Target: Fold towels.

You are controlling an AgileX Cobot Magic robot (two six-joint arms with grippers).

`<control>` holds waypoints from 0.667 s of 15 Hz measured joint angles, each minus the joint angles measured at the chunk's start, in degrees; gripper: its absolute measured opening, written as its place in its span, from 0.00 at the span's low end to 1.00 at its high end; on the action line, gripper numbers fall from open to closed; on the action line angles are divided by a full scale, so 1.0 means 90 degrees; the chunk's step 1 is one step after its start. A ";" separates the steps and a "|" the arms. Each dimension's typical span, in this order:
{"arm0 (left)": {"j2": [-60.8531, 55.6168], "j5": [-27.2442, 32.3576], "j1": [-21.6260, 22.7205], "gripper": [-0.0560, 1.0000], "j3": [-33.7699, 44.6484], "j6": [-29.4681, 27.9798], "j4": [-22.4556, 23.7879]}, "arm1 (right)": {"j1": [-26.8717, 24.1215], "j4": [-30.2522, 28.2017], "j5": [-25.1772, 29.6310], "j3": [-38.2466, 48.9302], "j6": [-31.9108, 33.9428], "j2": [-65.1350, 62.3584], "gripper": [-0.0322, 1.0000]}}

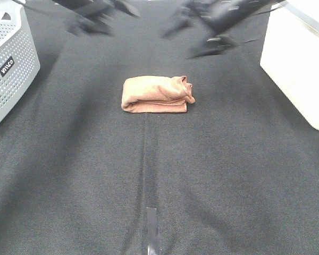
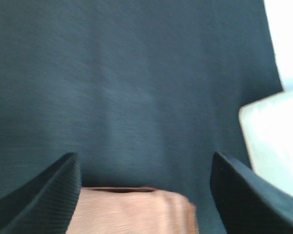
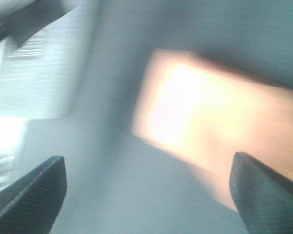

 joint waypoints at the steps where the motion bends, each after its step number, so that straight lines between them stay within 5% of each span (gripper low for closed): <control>1: -0.0038 0.0134 0.0089 0.72 0.0000 0.0019 0.0013 | 0.0121 0.0554 -0.0108 0.0000 -0.0242 0.0185 0.85; 4: -0.0051 0.0477 0.0127 0.72 -0.0006 0.0038 0.0019 | 0.0267 0.1490 -0.0350 0.0000 -0.0630 0.0770 0.85; 10: -0.0051 0.0783 0.0127 0.72 -0.0013 0.0038 0.0019 | 0.0089 0.0668 -0.0458 0.0000 -0.0567 0.1203 0.85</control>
